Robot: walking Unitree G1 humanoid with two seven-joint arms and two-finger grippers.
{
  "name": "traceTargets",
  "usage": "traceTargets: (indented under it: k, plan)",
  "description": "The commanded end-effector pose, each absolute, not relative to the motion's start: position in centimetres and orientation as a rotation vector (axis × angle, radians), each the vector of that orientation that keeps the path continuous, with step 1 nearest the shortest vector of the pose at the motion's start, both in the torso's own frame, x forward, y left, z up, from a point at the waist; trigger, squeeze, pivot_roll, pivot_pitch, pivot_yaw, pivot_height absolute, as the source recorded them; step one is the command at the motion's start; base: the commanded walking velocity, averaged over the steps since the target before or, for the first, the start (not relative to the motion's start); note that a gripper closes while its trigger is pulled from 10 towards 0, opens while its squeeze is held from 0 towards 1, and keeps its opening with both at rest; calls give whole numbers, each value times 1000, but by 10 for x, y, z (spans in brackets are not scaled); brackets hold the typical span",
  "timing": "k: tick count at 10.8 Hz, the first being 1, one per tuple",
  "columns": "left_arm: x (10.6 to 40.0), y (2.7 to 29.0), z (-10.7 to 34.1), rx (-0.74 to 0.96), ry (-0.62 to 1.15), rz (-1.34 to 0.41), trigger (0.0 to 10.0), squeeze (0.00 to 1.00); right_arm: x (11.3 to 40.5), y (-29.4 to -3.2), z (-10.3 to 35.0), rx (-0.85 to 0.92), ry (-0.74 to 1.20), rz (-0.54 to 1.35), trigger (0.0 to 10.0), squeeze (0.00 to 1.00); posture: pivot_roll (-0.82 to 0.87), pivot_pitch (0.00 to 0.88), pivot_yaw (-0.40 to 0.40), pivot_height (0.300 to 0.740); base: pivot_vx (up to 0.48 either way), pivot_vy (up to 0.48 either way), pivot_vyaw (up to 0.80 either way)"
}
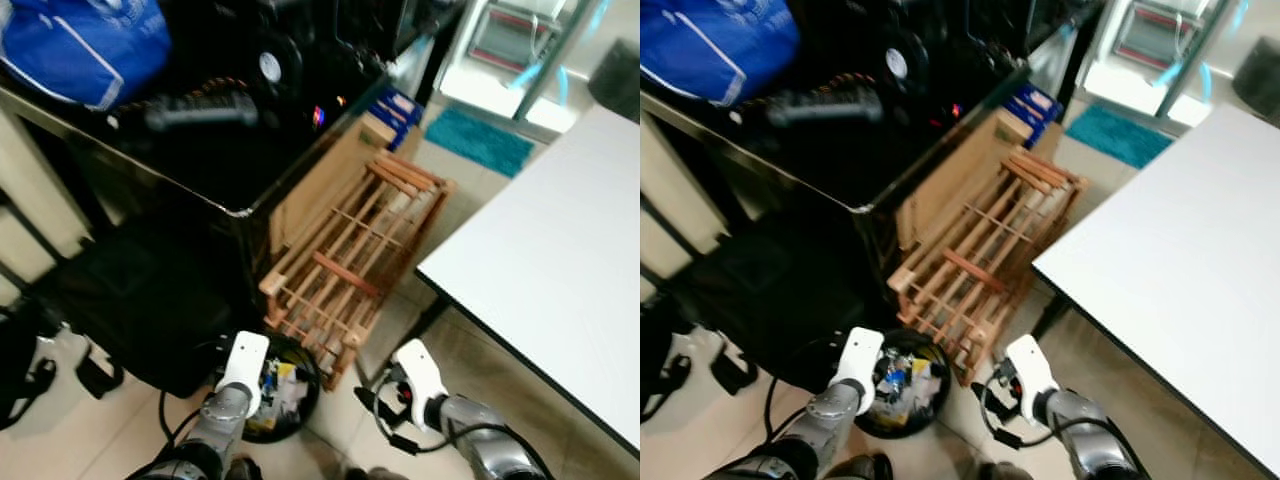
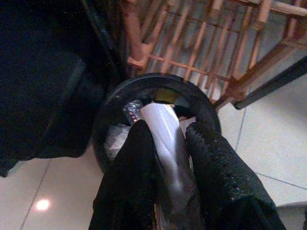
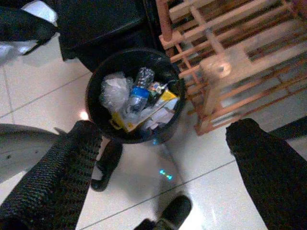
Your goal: Picking trash to rubbish bin
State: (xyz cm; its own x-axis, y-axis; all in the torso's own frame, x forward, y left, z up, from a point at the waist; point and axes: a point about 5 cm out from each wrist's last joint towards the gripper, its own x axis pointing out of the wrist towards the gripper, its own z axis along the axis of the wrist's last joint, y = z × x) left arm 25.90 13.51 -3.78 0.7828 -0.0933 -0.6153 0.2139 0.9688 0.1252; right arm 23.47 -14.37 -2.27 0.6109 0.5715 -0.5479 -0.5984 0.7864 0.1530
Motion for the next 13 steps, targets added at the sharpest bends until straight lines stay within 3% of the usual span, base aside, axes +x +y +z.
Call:
traceTargets:
  k: [1,5,6,13]
  plan:
    - [252,127,-43,202,676,-206,10000,0,227,-146,-23,-34,639,692,10000,0,-114,249,-76,740,0,0,0]
    - [253,129,-43,231,669,-196,10000,0,218,-143,-14,-25,642,709,10000,0,-110,272,-77,740,0,0,0]
    - [253,132,-42,252,667,-191,10000,1000,217,-142,-13,-22,645,707,10000,0,-109,272,-74,740,0,0,0]
    - [258,144,-39,306,653,-129,10000,1000,217,-138,-11,-14,661,696,10000,0,-94,251,-62,740,0,0,0]
